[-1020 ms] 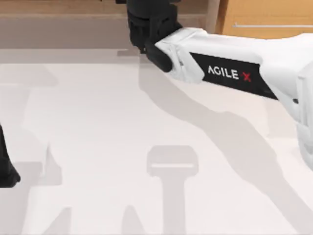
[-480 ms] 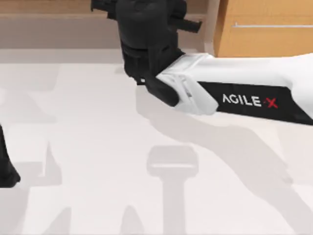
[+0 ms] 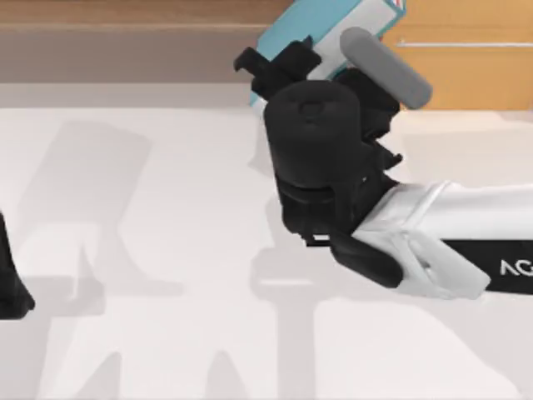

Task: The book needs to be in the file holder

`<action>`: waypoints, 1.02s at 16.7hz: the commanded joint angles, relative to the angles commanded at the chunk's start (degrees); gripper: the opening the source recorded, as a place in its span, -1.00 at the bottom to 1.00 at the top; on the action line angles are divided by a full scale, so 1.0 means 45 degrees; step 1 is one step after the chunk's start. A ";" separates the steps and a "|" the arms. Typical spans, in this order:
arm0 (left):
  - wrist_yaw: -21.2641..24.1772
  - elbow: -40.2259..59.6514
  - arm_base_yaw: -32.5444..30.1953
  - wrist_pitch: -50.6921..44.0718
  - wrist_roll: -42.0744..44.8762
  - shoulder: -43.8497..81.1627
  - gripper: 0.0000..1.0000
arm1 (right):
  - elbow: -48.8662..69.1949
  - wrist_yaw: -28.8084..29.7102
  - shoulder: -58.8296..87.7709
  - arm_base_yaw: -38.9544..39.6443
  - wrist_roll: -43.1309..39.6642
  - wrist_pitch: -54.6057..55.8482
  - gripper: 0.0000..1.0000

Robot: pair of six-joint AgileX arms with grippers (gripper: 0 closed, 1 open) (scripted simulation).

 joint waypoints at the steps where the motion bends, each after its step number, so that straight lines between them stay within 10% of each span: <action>1: 0.0000 0.0000 0.0000 0.0000 0.0000 0.0000 1.00 | -0.0740 0.0068 -0.0503 -0.0261 0.0779 0.0004 -1.00; 9: 0.0000 0.0000 0.0000 0.0000 0.0000 0.0000 1.00 | -0.4917 -0.1728 -0.3290 -0.5047 0.5647 0.0204 -1.00; 17: 0.0000 0.0000 0.0000 0.0000 0.0000 0.0000 1.00 | -0.5561 -0.7797 -0.3271 -1.2031 0.7782 0.1057 -1.00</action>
